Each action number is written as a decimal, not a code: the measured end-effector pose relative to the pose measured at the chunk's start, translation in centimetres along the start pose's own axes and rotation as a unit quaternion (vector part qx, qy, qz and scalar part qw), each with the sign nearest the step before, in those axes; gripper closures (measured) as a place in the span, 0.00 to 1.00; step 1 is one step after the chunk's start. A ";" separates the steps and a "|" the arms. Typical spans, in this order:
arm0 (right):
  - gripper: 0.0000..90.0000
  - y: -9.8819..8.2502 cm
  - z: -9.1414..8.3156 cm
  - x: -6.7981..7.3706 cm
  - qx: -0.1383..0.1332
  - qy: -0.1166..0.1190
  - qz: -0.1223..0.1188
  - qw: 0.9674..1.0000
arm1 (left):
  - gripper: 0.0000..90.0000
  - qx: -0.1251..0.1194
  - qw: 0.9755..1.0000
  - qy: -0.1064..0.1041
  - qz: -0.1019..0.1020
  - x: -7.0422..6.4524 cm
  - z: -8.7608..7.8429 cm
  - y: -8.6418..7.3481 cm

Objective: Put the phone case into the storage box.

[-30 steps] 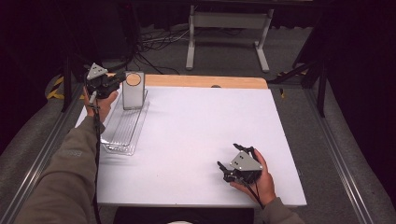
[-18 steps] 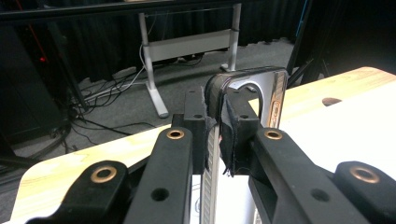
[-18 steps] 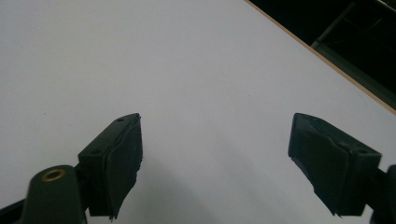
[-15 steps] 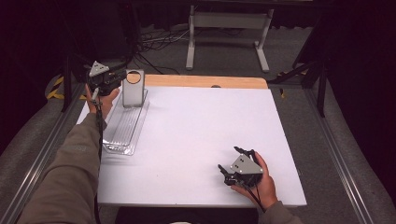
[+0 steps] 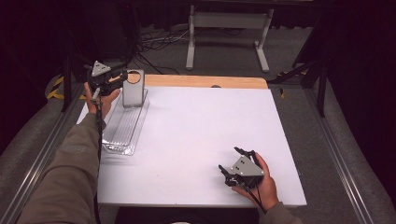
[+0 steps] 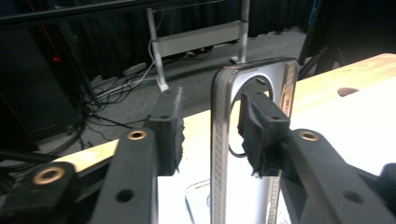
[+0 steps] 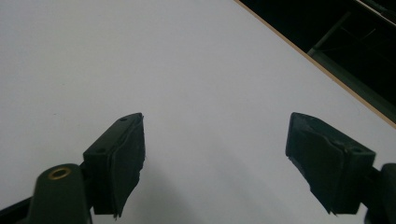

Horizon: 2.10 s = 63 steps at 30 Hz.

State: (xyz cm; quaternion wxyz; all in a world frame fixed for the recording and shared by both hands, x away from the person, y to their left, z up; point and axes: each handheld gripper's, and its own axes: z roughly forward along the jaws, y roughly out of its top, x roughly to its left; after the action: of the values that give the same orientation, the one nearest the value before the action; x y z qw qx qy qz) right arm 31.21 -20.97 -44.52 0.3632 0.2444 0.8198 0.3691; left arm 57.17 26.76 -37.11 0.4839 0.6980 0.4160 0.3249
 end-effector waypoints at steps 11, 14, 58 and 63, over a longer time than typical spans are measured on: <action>0.23 0.0 -0.3 -0.2 -0.004 -0.003 0.000 1.000 | 0.56 -0.003 1.000 0.011 0.008 -0.6 -0.8 0.5; 0.23 0.0 -0.4 -0.2 -0.007 -0.004 0.001 1.000 | 0.53 -0.006 1.000 0.016 0.013 -0.9 -1.1 0.5; 0.23 0.1 -0.3 -0.3 -0.011 0.000 0.005 1.000 | 0.17 -0.045 0.998 -0.027 0.036 -3.5 -5.8 -0.7; 0.23 0.1 -0.3 -0.3 -0.012 0.000 0.005 1.000 | 0.12 -0.050 0.997 -0.041 0.037 -3.7 -6.3 -0.9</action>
State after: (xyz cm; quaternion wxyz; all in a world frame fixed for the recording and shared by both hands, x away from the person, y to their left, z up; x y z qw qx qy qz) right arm 31.18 -21.27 -44.19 0.3643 0.2448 0.8140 0.3805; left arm 49.93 26.17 -36.13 0.5227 0.7001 0.3535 0.3342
